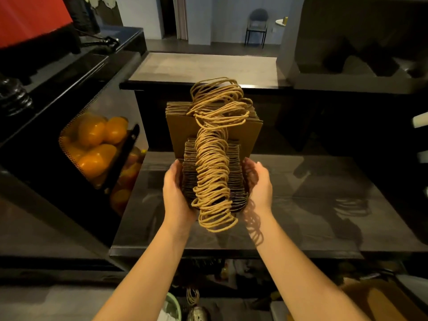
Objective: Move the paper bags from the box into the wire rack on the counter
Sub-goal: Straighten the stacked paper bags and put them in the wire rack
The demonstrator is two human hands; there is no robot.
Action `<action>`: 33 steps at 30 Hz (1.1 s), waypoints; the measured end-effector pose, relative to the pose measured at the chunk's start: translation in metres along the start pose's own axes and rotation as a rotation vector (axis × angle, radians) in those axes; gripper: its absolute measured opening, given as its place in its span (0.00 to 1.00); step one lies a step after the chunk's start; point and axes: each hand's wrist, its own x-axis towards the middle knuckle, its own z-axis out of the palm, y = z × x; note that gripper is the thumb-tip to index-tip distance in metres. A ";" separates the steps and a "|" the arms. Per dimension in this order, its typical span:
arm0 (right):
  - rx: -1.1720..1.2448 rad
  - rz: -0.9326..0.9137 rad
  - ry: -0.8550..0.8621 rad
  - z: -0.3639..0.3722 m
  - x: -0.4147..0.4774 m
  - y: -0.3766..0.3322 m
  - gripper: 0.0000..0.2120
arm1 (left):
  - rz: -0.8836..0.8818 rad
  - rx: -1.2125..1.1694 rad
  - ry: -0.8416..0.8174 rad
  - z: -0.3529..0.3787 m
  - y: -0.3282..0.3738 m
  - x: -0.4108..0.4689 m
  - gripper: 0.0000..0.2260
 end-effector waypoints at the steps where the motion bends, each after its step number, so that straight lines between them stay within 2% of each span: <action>1: 0.016 -0.025 -0.017 -0.002 0.000 0.003 0.19 | 0.048 0.005 -0.009 -0.003 -0.002 -0.001 0.13; 5: -0.011 -0.084 -0.075 0.001 0.003 0.007 0.17 | 0.112 0.150 -0.016 -0.019 -0.010 0.004 0.18; 7: -0.104 -0.116 -0.044 0.008 0.007 0.005 0.15 | 0.149 0.224 0.050 -0.015 -0.009 0.008 0.16; 10: -0.324 -0.271 -0.023 0.016 0.010 -0.001 0.14 | 0.191 0.278 0.148 -0.005 0.001 0.016 0.13; 15: -0.389 -0.348 -0.031 0.025 0.025 -0.007 0.13 | 0.242 0.424 0.172 0.004 0.007 0.035 0.10; 19: -0.433 -0.366 -0.047 0.027 0.035 -0.012 0.13 | 0.213 0.553 0.188 0.013 0.012 0.052 0.17; 27: -0.458 -0.318 -0.081 0.024 0.036 -0.016 0.14 | 0.079 0.466 0.220 0.014 0.013 0.063 0.18; 33: -0.415 -0.270 -0.060 0.025 0.038 -0.014 0.09 | -0.004 0.384 0.314 0.022 0.015 0.063 0.16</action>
